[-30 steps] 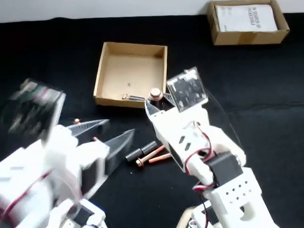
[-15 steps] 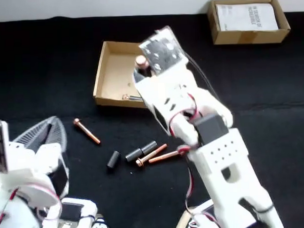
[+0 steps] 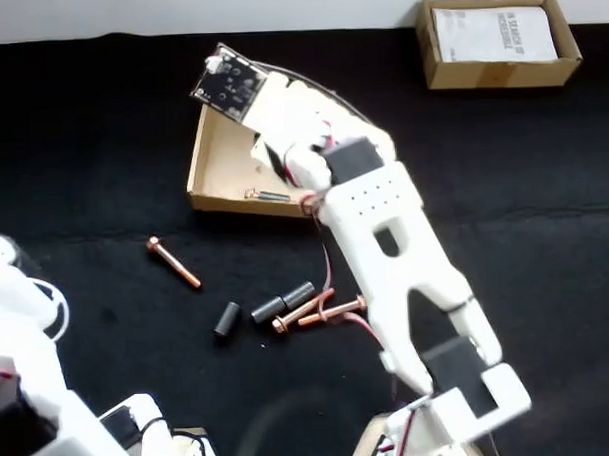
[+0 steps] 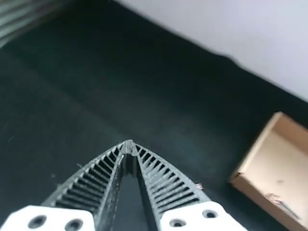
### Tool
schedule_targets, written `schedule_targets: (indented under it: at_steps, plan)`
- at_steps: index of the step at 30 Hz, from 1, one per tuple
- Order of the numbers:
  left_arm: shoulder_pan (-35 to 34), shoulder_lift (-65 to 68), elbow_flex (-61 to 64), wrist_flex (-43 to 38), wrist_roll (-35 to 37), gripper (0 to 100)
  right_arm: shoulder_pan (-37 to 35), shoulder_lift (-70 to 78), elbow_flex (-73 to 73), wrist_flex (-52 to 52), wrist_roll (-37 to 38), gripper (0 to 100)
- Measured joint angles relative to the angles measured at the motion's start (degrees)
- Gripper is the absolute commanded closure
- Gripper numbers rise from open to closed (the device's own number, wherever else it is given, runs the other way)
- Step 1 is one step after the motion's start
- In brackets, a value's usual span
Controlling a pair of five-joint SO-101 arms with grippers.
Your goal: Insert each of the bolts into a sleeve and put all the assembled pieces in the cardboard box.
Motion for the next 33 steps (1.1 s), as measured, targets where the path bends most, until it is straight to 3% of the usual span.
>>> schedule_targets:
  at_steps: [9, 20, 27, 33]
  plan:
    - [-3.78, -0.26, 8.35, -0.62, 0.0, 99, 1.41, 18.99, -13.19, 0.0, 7.38, 99.1]
    - [-5.98, -1.23, 18.02, -7.12, 0.0, 99, 1.49, 35.52, -17.67, 6.15, 7.82, 98.4]
    - [-5.98, -4.84, 23.03, -10.46, 0.0, 99, 0.44, 35.69, -18.73, 11.69, 7.91, 78.9]
    - [-5.98, -5.1, 23.3, -10.64, 0.0, 99, -0.7, 35.6, -27.52, 21.8, 7.91, 77.9]
